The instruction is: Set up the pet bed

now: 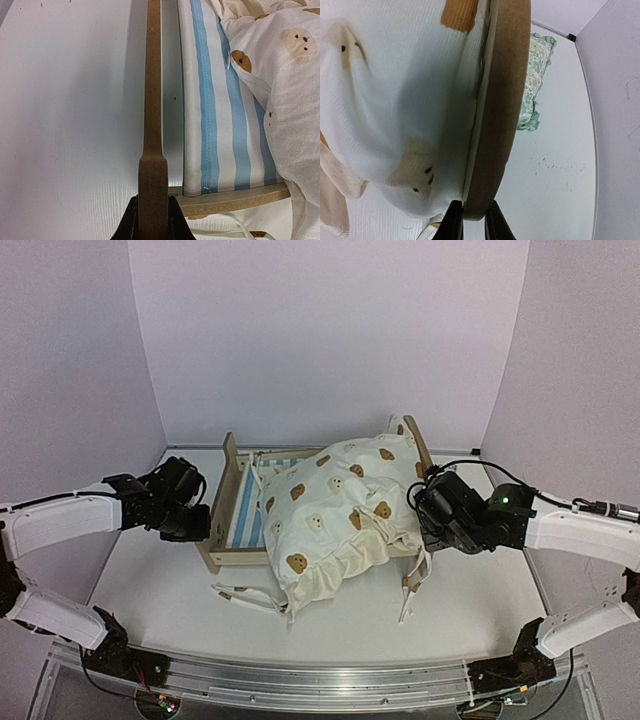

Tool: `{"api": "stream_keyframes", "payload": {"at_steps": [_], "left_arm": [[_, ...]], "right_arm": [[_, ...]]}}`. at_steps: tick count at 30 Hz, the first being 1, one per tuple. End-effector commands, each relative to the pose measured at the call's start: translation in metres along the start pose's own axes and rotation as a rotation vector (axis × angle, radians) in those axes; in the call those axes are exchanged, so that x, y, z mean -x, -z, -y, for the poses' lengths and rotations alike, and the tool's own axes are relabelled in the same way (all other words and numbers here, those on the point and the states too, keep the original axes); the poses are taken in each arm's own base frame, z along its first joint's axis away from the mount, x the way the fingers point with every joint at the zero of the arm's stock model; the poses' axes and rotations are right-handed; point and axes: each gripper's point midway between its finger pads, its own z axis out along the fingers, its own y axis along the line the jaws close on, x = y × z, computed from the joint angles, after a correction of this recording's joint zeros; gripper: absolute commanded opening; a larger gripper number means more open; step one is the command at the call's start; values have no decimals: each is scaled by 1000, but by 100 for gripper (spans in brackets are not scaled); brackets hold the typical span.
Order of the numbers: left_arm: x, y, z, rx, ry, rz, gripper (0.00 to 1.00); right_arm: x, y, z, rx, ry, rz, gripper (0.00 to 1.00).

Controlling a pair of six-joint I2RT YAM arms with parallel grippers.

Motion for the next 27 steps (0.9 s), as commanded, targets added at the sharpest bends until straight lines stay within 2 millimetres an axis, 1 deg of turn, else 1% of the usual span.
{"api": "stream_keyframes", "payload": {"at_steps": [1, 4, 7, 10, 12, 15, 19, 20, 22, 25, 27], "left_arm": [[-20, 19, 1, -58, 89, -47, 3], [-34, 21, 0, -73, 101, -72, 8], [-46, 15, 1, -71, 108, -107, 13], [-50, 10, -3, -47, 122, -116, 28], [-49, 10, -4, -41, 132, -109, 39], [-39, 20, -3, -52, 138, -75, 54], [-19, 40, -3, -46, 131, -23, 70], [-14, 45, -4, -38, 129, -11, 72], [-2, 59, -2, -40, 123, 13, 76], [17, 81, 8, -86, 119, 54, 80], [28, 96, 19, -144, 112, 78, 81]], "right_arm": [[-18, 16, 2, 70, -13, -53, 2], [-30, 14, 3, 79, -20, -82, 4], [-39, 11, 9, 48, -16, -90, 8], [-43, 9, 14, 19, -15, -92, 15], [-44, 9, 15, 15, -12, -93, 25], [-40, 11, 16, 18, -5, -86, 38], [-28, 18, 17, 29, 4, -59, 49], [-25, 20, 16, 36, 8, -54, 51], [-18, 27, 17, 56, 9, -38, 60], [-8, 41, 20, 95, 18, -14, 69], [-1, 54, 21, 137, 18, 3, 72]]}}
